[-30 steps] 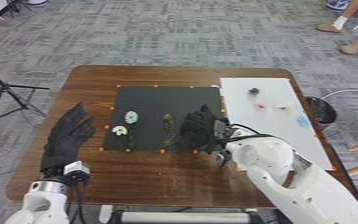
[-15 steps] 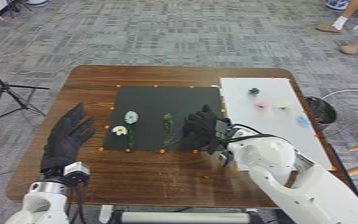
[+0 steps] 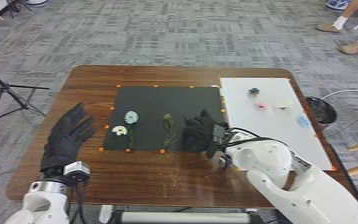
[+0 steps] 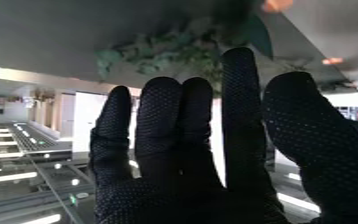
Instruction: Arrange flowers
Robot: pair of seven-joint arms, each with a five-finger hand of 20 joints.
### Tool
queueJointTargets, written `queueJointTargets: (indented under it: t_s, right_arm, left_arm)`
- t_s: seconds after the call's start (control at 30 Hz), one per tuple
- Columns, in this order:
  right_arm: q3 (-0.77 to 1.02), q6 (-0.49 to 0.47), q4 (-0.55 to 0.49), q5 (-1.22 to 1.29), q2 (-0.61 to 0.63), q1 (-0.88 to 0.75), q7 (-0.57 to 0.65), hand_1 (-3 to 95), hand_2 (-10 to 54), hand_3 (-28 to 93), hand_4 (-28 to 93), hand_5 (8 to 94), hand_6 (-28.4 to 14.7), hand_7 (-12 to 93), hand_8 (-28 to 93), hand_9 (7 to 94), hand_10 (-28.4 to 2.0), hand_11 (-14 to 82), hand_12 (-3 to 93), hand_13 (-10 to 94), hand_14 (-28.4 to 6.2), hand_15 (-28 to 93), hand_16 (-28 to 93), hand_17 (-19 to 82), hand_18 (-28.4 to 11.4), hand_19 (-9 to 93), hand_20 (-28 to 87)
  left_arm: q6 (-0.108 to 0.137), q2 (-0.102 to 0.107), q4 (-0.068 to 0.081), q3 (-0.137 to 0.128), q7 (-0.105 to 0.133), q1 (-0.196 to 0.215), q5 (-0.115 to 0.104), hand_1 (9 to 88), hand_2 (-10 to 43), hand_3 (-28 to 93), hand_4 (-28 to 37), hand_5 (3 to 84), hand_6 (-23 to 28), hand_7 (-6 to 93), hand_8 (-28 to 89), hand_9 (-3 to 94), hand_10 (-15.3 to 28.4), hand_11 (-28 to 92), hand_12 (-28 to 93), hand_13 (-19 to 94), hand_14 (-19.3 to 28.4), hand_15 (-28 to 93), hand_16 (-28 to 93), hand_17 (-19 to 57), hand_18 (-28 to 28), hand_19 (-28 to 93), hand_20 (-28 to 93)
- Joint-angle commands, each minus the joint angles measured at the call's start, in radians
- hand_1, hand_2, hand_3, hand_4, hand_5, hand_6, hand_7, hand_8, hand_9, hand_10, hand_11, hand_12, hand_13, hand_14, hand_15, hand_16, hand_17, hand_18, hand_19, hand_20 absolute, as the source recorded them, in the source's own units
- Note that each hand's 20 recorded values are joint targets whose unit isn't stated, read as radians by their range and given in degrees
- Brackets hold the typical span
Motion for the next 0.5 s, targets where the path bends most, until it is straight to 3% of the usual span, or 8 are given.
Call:
queueJointTargets:
  t_s: [0.03,0.5]
  right_arm:
    - [-0.032,-0.003,0.029,-0.081,0.002,0.031,0.006,23.5,3.9,93,-14,56.4,2.0,26,-16,33.6,-15.8,66.0,53.1,33,-15.5,83,38,4,-22.0,67,50]
    - [-0.076,-0.004,0.094,-0.116,-0.087,0.089,-0.003,22.4,4.3,93,-15,56.9,0.7,24,-15,33.7,-15.8,65.9,53.4,32,-15.7,83,38,4,-21.9,67,50]
  left_arm:
    - [-0.014,-0.002,-0.005,0.003,0.000,0.000,0.007,22.8,-5.8,65,-28.3,25.5,1.7,19.9,-10,21.7,9.9,11,21,19,13.0,17,8,-11.9,21.1,43,9]
    - [-0.019,-0.001,-0.003,0.005,0.001,-0.006,0.005,22.7,-5.8,65,-28.3,25.5,1.7,19.9,-10,21.7,9.9,11,21,19,13.0,17,8,-11.8,21.1,43,9]
